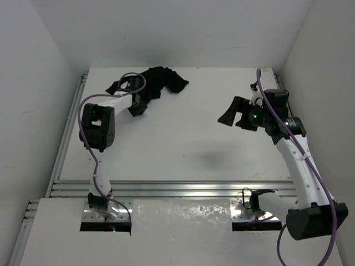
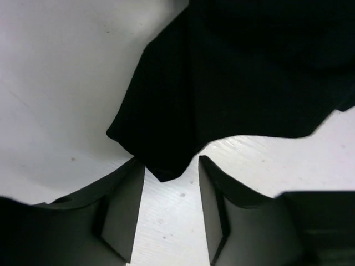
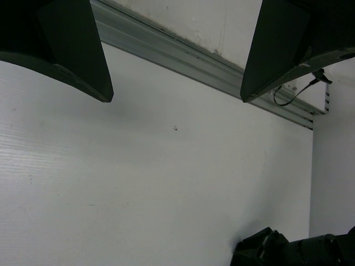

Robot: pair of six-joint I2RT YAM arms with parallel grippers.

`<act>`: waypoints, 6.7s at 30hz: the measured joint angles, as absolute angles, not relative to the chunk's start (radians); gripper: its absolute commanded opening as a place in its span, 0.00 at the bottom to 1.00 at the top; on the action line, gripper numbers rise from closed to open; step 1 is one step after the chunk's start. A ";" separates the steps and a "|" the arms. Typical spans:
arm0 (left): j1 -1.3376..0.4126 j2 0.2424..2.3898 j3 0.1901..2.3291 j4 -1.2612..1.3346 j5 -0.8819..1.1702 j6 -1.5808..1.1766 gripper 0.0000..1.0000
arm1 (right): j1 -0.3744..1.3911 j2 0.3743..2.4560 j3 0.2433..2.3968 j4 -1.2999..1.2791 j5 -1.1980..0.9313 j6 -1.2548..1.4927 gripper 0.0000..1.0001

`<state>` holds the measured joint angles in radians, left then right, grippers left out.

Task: Fold and stack the t-shirts
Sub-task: Grab crumpled tshirt from the corner of the board with the left arm, then move the tshirt to the center of the board, then flatten out the tshirt

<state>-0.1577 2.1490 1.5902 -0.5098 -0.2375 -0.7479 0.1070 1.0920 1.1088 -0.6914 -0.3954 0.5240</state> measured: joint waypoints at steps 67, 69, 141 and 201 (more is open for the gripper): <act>-0.143 1.270 1.451 -1.106 -0.570 -0.533 0.00 | 0.383 1.832 0.954 -0.440 -0.274 0.847 0.00; -0.113 1.330 1.497 -1.100 -0.552 -0.504 0.00 | 0.373 1.723 0.808 -0.423 -0.282 0.905 0.00; -0.012 1.447 0.686 -0.639 -0.362 -1.023 0.00 | 0.205 1.124 0.745 -0.700 -0.381 0.566 0.86; -0.011 1.233 0.782 -0.766 -0.364 -0.808 0.00 | 0.234 1.414 0.603 -0.502 -0.048 0.601 0.60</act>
